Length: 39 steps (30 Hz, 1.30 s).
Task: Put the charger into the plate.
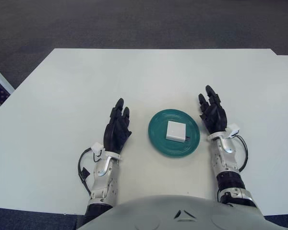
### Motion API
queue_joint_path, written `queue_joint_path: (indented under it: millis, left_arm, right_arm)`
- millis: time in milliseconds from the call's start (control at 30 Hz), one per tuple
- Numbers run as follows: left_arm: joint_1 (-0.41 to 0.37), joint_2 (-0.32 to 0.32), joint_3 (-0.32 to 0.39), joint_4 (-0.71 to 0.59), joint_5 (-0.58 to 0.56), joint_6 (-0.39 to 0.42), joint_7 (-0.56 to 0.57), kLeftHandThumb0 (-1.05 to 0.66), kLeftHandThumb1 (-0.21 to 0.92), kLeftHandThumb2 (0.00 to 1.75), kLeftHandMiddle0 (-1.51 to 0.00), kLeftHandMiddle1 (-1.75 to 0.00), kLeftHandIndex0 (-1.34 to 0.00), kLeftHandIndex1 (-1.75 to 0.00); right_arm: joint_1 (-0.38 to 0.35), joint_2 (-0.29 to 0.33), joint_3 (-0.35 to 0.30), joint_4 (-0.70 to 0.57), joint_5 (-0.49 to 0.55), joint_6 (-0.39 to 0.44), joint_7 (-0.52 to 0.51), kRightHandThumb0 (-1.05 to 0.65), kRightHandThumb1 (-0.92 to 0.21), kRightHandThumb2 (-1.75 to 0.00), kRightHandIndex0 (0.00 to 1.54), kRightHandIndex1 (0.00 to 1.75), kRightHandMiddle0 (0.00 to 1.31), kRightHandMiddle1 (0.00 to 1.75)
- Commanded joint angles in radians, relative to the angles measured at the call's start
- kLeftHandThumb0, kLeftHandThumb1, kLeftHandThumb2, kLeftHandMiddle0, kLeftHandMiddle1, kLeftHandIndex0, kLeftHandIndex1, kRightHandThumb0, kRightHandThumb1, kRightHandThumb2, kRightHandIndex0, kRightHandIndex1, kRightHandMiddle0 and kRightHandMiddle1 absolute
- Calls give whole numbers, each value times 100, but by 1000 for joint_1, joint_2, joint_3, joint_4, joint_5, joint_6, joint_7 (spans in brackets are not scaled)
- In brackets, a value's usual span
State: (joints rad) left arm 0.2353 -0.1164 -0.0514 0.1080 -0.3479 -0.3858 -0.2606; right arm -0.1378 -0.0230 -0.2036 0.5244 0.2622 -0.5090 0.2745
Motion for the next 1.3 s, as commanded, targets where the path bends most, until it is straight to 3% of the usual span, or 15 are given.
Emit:
queue_joint_path:
  millis: [0, 200, 367, 633, 833, 1267]
  left_arm:
    - [-13, -20, 9, 14, -14, -18, -21, -100, 92, 90, -4, 0, 0, -20]
    - [-24, -17, 11, 14, -15, 21, -13, -99, 92, 92, -4, 0, 0, -20]
    - [-27, -42, 14, 2, -33, 59, 11, -99, 92, 90, -4, 0, 0, -20]
    - [-43, -41, 13, 16, -33, 47, 10, -100, 92, 91, -5, 0, 0, -21]
    - [-46, -46, 13, 7, -45, 75, 23, -99, 92, 92, -6, -1, 0, -22]
    - [-36, -35, 10, 15, -41, 48, 1, -99, 92, 94, -6, -1, 0, -19]
  right_arm:
    - [24, 3, -21, 65, 22, -7, 15, -92, -92, -111, 10, 0, 0, 18]
    - [11, -1, -42, 97, 24, -52, 27, -92, -92, -109, 10, 0, 0, 18]
    - [16, -7, -48, 92, 20, -44, 38, -91, -92, -108, 11, 0, 0, 18]
    - [23, -14, -47, 73, 22, -1, 48, -91, -92, -108, 11, 0, 0, 17]
    - [26, -24, -42, 79, 12, -16, 72, -91, -92, -109, 11, 0, 0, 16]
    - [55, -35, -18, 72, -22, -63, 88, -93, -92, -111, 9, 0, 0, 14]
